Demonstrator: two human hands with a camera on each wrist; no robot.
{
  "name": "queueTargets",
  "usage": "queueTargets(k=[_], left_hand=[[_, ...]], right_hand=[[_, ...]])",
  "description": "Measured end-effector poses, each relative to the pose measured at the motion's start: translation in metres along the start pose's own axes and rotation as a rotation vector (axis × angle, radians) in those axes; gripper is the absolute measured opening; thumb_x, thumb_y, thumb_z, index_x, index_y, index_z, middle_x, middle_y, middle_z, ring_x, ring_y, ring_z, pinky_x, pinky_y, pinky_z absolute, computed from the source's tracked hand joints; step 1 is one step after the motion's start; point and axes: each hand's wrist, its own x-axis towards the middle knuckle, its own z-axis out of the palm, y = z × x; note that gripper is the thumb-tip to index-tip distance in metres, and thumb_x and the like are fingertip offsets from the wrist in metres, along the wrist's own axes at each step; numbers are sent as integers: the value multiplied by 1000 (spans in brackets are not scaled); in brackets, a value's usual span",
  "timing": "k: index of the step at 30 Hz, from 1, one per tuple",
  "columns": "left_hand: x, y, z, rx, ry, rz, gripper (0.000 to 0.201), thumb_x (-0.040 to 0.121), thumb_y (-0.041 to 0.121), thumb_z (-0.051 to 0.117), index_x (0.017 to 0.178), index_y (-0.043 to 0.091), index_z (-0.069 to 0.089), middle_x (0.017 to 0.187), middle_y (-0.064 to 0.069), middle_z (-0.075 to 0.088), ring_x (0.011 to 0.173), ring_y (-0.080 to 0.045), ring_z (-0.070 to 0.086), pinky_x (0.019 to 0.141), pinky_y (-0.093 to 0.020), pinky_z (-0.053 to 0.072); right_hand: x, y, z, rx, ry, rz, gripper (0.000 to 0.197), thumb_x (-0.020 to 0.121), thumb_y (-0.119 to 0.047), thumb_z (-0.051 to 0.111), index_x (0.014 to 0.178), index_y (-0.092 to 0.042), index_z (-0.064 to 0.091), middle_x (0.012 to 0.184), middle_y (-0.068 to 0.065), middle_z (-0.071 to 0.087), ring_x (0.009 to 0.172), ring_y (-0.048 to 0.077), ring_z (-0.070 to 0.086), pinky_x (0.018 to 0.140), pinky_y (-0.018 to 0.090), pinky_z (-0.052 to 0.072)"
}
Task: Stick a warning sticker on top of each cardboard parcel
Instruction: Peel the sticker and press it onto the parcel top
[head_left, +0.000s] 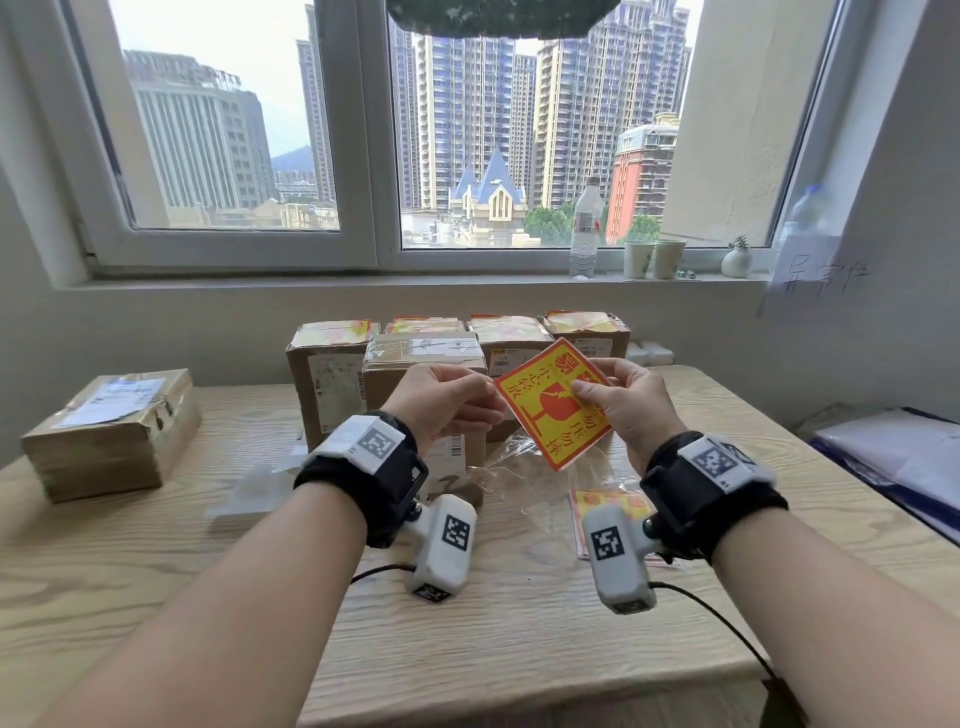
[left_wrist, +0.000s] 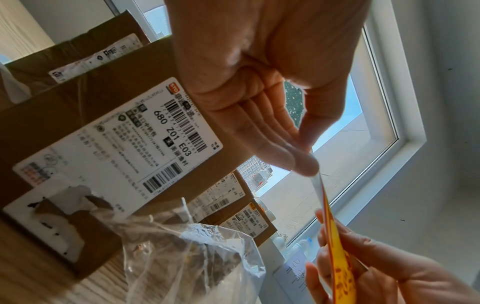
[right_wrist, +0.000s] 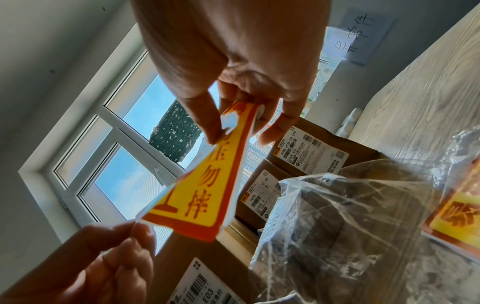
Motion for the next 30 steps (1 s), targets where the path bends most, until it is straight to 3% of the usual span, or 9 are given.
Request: queueTargets(k=[4, 6, 8, 10, 13, 22, 30], left_hand=[[-1, -1, 0, 14, 3, 10, 10, 89, 5, 61, 90, 1, 70, 75, -9, 74, 60, -13, 70, 54, -19, 57], [-1, -4, 1, 5, 8, 21, 12, 90, 5, 60, 93, -2, 69, 75, -10, 73, 60, -12, 70, 56, -19, 57], [-2, -8, 2, -19, 25, 33, 12, 90, 4, 59, 94, -2, 68, 76, -10, 73, 59, -11, 69, 55, -19, 57], [-3, -14, 3, -28, 41, 40, 10, 90, 4, 60, 93, 0, 68, 77, -10, 73, 60, -11, 69, 56, -20, 57], [-7, -21, 5, -49, 25, 46, 8, 88, 3, 62, 91, 2, 69, 75, -9, 73, 61, -10, 69, 59, -20, 58], [-8, -20, 6, -38, -37, 81, 18, 84, 5, 69, 100, -4, 70, 74, -7, 73, 62, -10, 69, 58, -20, 56], [-4, -20, 7, -32, -49, 87, 21, 85, 7, 69, 102, -5, 69, 86, -13, 73, 72, -14, 72, 62, -22, 57]], right_hand=[[0, 2, 1, -131, 33, -5, 20, 84, -9, 71, 99, -18, 61, 100, 5, 68, 96, 24, 68, 80, 39, 58], [-1, 5, 3, -402, 141, -123, 28, 80, -15, 75, 104, -21, 63, 103, 1, 63, 99, 19, 62, 86, 39, 56], [-7, 2, 8, -552, 183, -287, 21, 80, -18, 75, 99, -23, 67, 102, 0, 63, 95, 14, 60, 85, 32, 54], [-16, -3, 15, -480, 32, -355, 7, 83, -19, 73, 88, -22, 70, 92, -2, 69, 85, 11, 66, 78, 30, 57], [-26, -5, 27, -448, -143, -361, 4, 80, -28, 76, 78, -27, 73, 78, -7, 74, 74, 8, 71, 72, 31, 60], [-27, -2, 29, -407, -194, -350, 12, 76, -25, 80, 70, -31, 72, 68, -12, 72, 66, -1, 67, 63, 19, 49], [-28, -3, 28, -339, -178, -287, 5, 79, -25, 77, 75, -25, 74, 73, -3, 74, 68, 5, 69, 70, 28, 57]])
